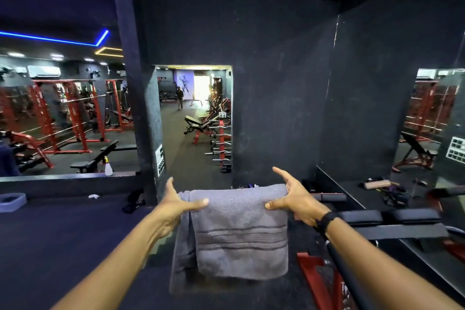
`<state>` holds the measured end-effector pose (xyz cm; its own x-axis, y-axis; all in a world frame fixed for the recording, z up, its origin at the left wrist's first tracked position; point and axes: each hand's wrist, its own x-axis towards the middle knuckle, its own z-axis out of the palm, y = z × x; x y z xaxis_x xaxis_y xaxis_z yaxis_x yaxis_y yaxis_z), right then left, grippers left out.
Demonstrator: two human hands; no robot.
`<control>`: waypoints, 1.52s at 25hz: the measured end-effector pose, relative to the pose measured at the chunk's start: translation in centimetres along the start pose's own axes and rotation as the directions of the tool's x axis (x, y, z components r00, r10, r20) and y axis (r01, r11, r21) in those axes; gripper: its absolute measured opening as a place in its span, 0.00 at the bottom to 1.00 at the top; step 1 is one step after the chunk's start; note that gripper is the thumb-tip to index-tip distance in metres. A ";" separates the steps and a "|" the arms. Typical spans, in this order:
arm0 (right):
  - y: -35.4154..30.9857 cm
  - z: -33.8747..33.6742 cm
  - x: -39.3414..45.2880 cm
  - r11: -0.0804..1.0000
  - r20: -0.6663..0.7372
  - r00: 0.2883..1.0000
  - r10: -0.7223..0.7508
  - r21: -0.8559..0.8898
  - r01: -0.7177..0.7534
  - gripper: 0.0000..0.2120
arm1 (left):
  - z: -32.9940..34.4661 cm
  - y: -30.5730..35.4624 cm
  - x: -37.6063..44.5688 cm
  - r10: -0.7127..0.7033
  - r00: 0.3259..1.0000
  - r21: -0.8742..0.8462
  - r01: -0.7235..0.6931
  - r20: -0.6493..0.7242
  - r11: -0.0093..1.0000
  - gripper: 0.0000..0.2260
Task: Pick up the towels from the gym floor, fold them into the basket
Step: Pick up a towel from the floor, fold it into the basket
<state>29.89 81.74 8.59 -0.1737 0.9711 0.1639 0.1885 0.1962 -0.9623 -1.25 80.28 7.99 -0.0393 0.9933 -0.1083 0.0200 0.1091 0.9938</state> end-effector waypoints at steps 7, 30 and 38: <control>-1.2 -0.8 1.1 0.758 0.018 0.987 -0.161 -0.638 0.136 0.08 | 0.6 1.2 -0.7 0.286 0.955 0.853 -0.085 -0.077 0.515 0.13; -1.1 0.2 -0.6 0.899 0.052 0.984 0.169 0.401 -0.176 0.20 | 1.7 -0.9 -4.7 0.036 0.951 -0.198 0.027 0.308 0.980 0.44; -2.2 -1.5 -1.9 0.964 0.282 0.955 0.094 0.215 -0.158 0.24 | 0.8 -0.2 -4.1 0.102 0.944 -0.138 -0.060 0.315 0.989 0.42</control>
<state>31.23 79.69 10.72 -0.4205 0.9073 0.0053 0.0014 0.0065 -1.0000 -0.33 76.18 8.20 0.2798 0.9600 -0.0088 -0.1159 0.0429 0.9923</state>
